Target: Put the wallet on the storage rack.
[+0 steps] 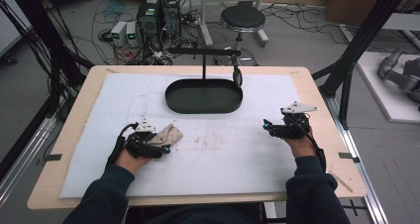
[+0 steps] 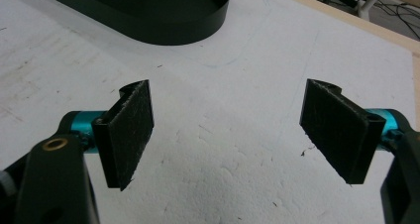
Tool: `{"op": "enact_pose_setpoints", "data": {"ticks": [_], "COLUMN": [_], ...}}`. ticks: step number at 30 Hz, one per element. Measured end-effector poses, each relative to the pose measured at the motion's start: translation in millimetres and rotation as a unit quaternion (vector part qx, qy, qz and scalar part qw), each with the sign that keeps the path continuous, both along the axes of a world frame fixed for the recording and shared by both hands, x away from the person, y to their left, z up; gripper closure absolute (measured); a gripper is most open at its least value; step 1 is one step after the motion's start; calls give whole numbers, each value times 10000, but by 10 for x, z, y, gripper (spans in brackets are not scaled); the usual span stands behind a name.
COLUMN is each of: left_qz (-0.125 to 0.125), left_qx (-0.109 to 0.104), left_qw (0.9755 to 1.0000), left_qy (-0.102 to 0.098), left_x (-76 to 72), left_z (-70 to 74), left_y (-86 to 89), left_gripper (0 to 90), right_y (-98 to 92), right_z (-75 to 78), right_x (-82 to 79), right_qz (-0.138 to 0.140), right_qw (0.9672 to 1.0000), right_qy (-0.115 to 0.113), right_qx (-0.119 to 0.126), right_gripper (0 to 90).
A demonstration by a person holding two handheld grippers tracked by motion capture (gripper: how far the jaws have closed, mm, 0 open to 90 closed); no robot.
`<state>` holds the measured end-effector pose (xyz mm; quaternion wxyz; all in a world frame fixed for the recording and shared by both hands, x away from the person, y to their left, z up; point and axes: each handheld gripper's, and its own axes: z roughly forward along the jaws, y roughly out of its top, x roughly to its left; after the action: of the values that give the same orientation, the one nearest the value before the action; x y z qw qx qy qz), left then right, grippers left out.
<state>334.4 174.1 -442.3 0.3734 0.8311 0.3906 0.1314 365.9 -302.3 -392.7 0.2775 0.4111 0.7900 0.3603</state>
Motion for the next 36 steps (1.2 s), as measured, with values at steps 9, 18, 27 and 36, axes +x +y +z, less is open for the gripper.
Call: {"op": "enact_pose_setpoints", "data": {"ticks": [9,18,27,36], "left_qz": [-4,5,-35,-87], "left_qx": [-9,-462,-714,-550], "left_qw": [9999,9965,9890,9895], "left_qy": [-146,-703,-1292,-1332], "left_x": [-6,35,317,828], "left_z": [29,271,693,844], "left_y": [1,48,-38,-246], "left_gripper": [371,378,379,378], "right_y": [5,-12,-80,-82], "right_z": [-7,1,29,28], "right_x": [-3,-7,-7,0], "right_qz": [-16,-6,-88,-71], "right_qw": [10000,10000,9997,9997], "right_qy": [27,-13,-69,-68], "right_qx": [18,44,208,244], "right_gripper": [214,214,214,214]}}
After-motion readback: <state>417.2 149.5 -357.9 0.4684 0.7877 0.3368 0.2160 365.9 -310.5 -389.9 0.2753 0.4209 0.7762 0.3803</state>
